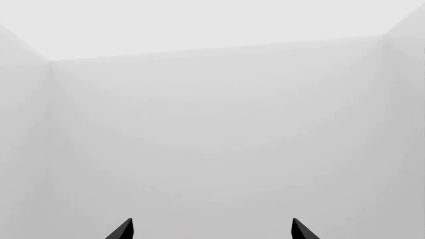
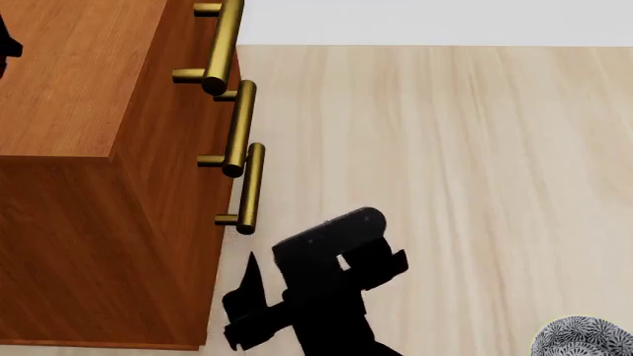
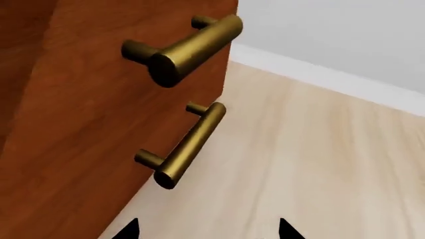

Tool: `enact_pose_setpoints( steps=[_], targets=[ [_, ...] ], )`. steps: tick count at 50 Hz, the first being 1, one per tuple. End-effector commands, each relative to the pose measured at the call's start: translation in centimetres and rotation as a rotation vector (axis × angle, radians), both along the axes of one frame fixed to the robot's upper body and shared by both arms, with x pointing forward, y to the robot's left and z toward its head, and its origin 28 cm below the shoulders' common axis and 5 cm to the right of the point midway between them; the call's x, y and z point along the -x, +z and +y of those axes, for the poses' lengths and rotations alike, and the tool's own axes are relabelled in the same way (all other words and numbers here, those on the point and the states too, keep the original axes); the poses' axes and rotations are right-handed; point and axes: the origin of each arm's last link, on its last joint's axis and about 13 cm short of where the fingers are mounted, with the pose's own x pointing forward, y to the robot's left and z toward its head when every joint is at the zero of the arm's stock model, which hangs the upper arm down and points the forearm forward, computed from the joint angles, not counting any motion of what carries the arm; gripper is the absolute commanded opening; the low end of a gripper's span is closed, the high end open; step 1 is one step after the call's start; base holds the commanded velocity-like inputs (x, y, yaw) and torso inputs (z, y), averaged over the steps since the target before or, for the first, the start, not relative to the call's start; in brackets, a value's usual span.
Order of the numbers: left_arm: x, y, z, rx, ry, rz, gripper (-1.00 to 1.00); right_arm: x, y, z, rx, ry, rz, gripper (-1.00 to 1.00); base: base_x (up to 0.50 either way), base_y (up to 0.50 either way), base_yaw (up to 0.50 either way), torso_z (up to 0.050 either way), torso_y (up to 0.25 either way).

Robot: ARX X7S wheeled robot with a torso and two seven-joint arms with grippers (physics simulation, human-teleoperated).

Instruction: Close the bottom drawer of the cabinet and open the top drawer.

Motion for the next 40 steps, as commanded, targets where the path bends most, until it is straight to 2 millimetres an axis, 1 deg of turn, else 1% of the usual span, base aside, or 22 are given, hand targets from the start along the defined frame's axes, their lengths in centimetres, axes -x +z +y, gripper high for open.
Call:
enact_pose_setpoints(
  steps=[1,4,6,12,16,23,27,30,33,40],
  targets=[
    [-0.1,0.1,-0.2,0.0,-0.009,-0.003,1.0,0.8,1.5,-0.9,-0.181,-0.085,-0.01,1.0,0.0,0.0,0.0,0.0,0.0],
    [-0.1,0.0,-0.2,-0.002,-0.01,-0.003,1.0,0.8,2.5,-0.9,-0.206,-0.102,-0.042,1.0,0.0,0.0,0.0,0.0,0.0],
    [0.0,0.1,-0.2,-0.001,-0.009,-0.003,1.0,0.9,3.2,-1.0,-0.256,-0.102,-0.047,1.0,0.0,0.0,0.0,0.0,0.0],
    [0.1,0.1,-0.1,0.002,-0.007,-0.005,1.0,0.6,4.3,-1.7,-0.317,-0.178,-0.076,1.0,0.0,0.0,0.0,0.0,0.0],
    [0.0,0.1,-0.1,0.002,-0.009,-0.005,1.0,0.5,5.4,-1.9,-0.372,-0.173,-0.084,1.0,0.0,0.0,0.0,0.0,0.0],
    [0.1,0.2,-0.2,-0.005,-0.019,-0.016,1.0,-0.2,7.2,-2.3,-0.403,-0.259,-0.109,1.0,0.0,0.0,0.0,0.0,0.0],
    [0.1,0.2,-0.3,-0.015,-0.018,-0.02,1.0,-0.5,7.7,-2.2,-0.387,-0.311,-0.132,1.0,0.0,0.0,0.0,0.0,0.0],
    [0.1,0.2,-0.4,-0.021,-0.022,-0.022,1.0,-0.5,8.2,-2.1,-0.442,-0.301,-0.137,1.0,0.0,0.0,0.0,0.0,0.0],
    [0.1,0.3,-0.4,-0.022,-0.023,-0.024,1.0,-0.6,8.7,-2.1,-0.454,-0.303,-0.148,1.0,0.0,0.0,0.0,0.0,0.0],
    [0.2,0.3,-0.4,-0.025,-0.023,-0.027,1.0,-0.8,10.5,-2.3,-0.528,-0.313,-0.174,1.0,0.0,0.0,0.0,0.0,0.0]
  ],
)
